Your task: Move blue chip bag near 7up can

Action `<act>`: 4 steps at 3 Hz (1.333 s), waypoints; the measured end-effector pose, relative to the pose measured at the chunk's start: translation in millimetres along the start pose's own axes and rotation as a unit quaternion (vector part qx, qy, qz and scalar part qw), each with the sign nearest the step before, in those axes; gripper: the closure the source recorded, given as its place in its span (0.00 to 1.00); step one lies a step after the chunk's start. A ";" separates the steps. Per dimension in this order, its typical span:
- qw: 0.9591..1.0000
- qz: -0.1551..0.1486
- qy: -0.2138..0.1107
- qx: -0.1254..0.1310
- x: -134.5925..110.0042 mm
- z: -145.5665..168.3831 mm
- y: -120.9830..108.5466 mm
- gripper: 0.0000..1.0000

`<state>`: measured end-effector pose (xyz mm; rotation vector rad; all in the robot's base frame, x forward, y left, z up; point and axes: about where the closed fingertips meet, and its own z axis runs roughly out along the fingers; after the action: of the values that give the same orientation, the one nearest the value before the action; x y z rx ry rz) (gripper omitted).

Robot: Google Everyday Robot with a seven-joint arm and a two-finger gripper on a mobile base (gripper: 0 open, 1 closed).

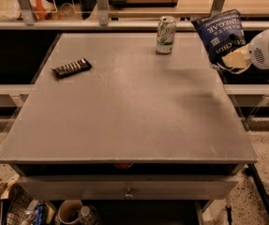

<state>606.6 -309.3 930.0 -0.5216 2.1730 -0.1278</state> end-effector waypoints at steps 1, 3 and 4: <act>1.000 0.022 -0.012 0.007 -8.1 17.5 -13.3 1.00; 0.998 0.057 -0.014 -0.014 -19.6 71.6 -7.9 1.00; 0.998 0.062 -0.023 -0.019 -29.5 98.1 -4.7 1.00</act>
Offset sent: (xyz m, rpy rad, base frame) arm 0.0769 -0.0027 -0.0281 0.1358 0.0035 -0.0645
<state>700.6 -292.3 892.9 -0.4053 2.1589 -0.0069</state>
